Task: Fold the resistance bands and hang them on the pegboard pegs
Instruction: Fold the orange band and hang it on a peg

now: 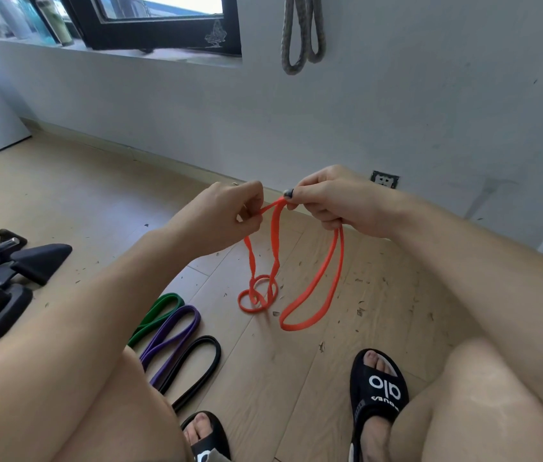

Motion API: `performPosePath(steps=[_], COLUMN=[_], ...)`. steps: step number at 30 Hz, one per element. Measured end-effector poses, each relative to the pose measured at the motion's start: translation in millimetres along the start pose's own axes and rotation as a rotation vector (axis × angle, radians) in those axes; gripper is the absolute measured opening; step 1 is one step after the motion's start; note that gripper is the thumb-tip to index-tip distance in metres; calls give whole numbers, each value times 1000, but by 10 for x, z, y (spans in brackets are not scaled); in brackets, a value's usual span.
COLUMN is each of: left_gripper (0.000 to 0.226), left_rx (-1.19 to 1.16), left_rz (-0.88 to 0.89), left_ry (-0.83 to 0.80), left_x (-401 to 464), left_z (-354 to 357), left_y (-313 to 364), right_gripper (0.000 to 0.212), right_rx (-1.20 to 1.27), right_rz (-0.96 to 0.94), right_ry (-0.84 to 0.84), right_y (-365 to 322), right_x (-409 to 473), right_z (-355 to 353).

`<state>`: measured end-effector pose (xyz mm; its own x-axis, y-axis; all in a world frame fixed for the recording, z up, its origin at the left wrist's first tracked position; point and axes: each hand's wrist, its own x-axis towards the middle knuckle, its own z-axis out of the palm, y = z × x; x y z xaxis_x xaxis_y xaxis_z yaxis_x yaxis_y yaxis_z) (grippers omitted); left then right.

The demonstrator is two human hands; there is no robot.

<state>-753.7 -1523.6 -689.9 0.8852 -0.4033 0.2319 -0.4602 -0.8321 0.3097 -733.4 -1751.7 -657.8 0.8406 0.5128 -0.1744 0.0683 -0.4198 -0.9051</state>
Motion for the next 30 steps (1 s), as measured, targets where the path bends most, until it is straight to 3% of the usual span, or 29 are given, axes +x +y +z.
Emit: performPosePath(steps=[5,9,16,19,22,30], left_gripper=[11,10,10,24,17,22], left_rx=[161,124,-90,-217,-337,-419], left_rz=[53,73,97,72,37,-48], left_ry=[102,33,14,56,22,-16], left_x=[22,22,1,0,5,30], left_z=[-24,-26,80,80,94,73], left_y=[-7,-12,15,70,90,24], right_gripper=[26,25,26,25,24,24], right_rx=[-4,0,43,76,89,92], right_rz=[-20,-27,-30,-28,-29,-27], right_ry=[45,56,25,12,5,27], right_y=[-17,-18,-28,-40,-54,-25], right_x=[11,9,10,3,-12,-22], right_z=[-13,-7,15,13,1,-18])
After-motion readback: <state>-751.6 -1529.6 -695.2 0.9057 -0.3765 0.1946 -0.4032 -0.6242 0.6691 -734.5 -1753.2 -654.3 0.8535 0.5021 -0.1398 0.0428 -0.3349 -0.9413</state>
